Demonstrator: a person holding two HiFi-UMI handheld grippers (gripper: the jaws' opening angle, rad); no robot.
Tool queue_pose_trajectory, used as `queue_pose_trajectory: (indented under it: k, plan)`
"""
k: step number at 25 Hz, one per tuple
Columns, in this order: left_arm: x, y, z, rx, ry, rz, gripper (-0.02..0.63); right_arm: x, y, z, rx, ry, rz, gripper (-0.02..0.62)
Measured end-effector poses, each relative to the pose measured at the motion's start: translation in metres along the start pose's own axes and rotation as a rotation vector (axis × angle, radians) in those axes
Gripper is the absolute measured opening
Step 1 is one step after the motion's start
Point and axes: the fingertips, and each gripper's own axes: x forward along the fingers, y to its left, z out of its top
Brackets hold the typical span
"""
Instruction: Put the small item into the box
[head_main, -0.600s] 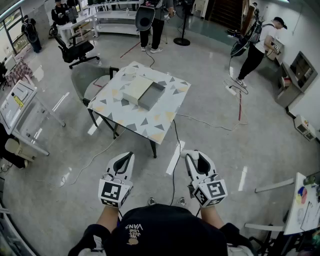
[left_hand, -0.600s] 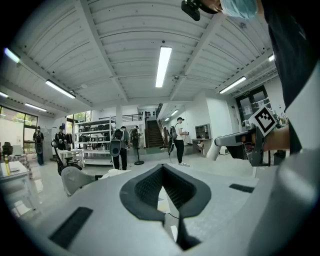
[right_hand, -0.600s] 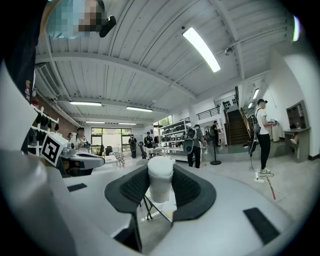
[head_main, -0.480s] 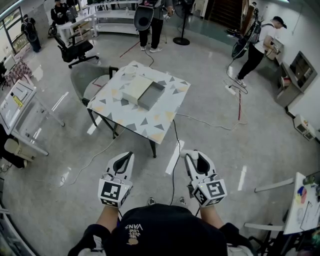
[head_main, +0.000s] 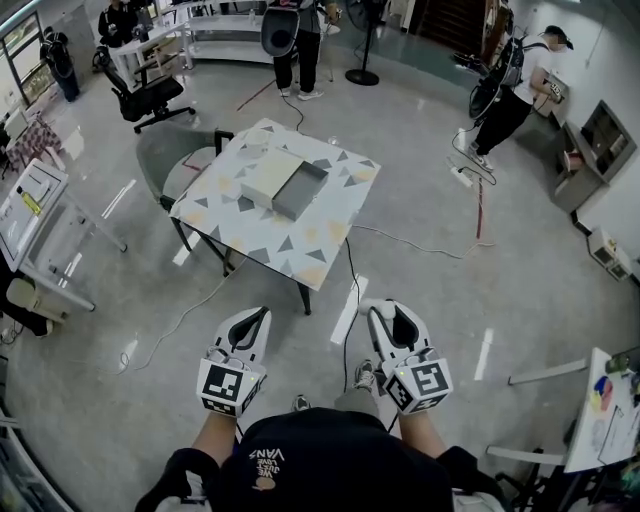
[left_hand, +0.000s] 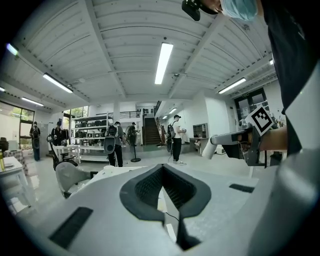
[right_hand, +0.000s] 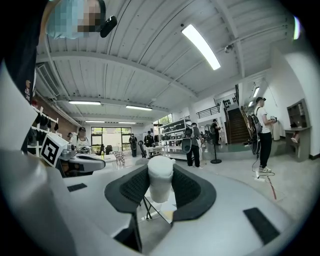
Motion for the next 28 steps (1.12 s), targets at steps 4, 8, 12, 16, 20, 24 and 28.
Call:
queue_pose_trajectory:
  k: [4, 8, 12, 16, 20, 24, 28]
  plan:
    - [0.022, 0.003, 0.003, -0.006, 0.003, 0.021, 0.006, 0.018, -0.019, 0.002, -0.001, 0.006, 0.029, 0.132]
    - [0.058, -0.001, 0.009, -0.015, 0.015, 0.044, 0.006, 0.040, -0.050, 0.005, 0.013, 0.012, 0.072, 0.132]
    - [0.095, -0.006, 0.018, -0.017, 0.017, 0.090, 0.006, 0.062, -0.083, 0.015, 0.027, -0.005, 0.146, 0.133]
    - [0.129, -0.010, 0.029, -0.032, 0.005, 0.163, 0.006, 0.086, -0.118, 0.026, 0.004, -0.003, 0.226, 0.133]
    - [0.161, -0.019, 0.031, -0.054, 0.003, 0.245, 0.006, 0.108, -0.155, 0.031, -0.013, 0.006, 0.308, 0.133]
    - [0.184, -0.032, 0.032, -0.080, 0.000, 0.324, 0.006, 0.118, -0.189, 0.034, -0.024, 0.018, 0.368, 0.133]
    - [0.200, -0.035, 0.034, -0.104, 0.025, 0.369, 0.006, 0.130, -0.214, 0.038, -0.014, 0.023, 0.402, 0.133]
